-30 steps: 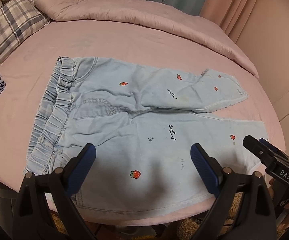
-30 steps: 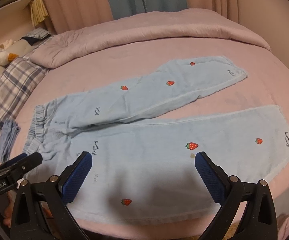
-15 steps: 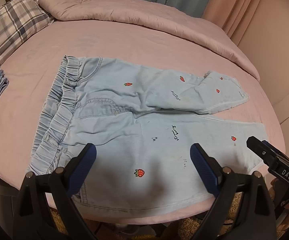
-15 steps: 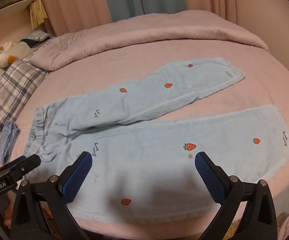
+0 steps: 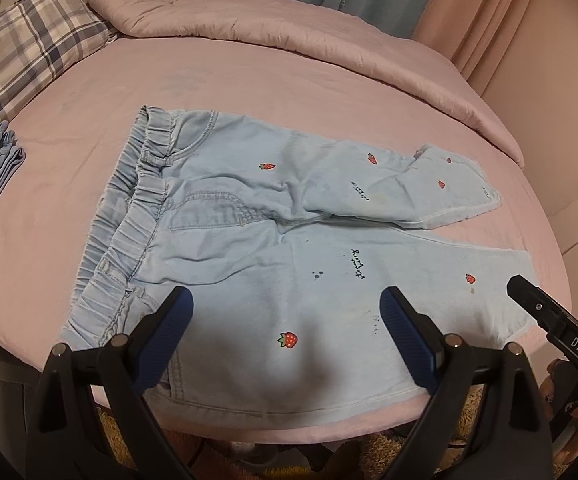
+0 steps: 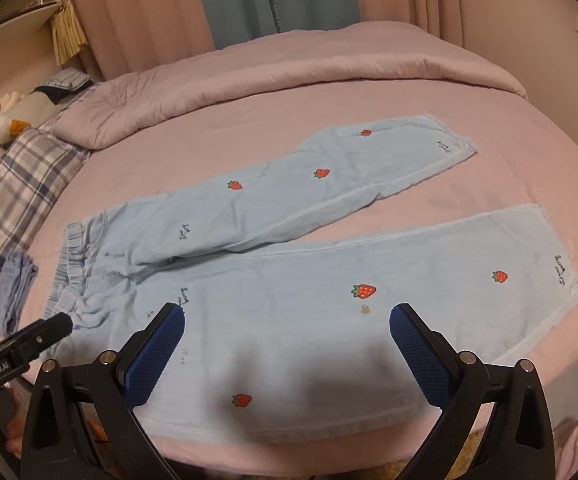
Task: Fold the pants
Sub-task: 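Grasp the elastic waistband with the left gripper while the right gripper grasps the leg hem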
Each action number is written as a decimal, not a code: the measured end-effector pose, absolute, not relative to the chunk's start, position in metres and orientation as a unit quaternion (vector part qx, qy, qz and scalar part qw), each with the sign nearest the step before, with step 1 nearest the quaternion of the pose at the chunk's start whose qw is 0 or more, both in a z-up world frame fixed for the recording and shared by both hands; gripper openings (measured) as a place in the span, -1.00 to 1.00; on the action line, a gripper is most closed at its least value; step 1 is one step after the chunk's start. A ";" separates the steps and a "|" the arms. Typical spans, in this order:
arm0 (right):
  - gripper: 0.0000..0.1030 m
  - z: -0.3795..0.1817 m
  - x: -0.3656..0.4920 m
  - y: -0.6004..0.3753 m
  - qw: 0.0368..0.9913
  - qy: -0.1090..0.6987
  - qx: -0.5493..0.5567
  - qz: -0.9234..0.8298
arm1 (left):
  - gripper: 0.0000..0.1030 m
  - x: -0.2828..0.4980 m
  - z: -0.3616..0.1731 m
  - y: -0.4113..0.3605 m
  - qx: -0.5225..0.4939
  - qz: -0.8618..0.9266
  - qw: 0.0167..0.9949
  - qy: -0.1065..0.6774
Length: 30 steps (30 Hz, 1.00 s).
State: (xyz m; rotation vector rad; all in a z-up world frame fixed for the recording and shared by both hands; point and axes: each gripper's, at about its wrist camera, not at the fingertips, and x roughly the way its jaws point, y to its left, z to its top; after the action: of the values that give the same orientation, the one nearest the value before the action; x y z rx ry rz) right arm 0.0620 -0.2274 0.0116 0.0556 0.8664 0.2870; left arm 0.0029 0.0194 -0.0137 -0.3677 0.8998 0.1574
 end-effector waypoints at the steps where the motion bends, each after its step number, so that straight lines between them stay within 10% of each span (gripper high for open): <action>1: 0.99 0.012 0.062 -0.228 0.897 0.418 0.026 0.137 | 0.82 0.001 -0.014 0.020 -0.175 0.079 0.880 0.435; 30: 0.78 -0.003 0.082 -0.296 0.887 0.447 0.094 0.071 | 0.78 -0.031 -0.050 0.123 -0.239 0.221 0.821 0.470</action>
State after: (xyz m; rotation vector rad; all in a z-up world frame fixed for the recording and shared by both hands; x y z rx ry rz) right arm 0.0824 -0.2961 -0.0026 0.1953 0.9295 0.1466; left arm -0.0311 0.1229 -0.0502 -0.5085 0.9995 0.4711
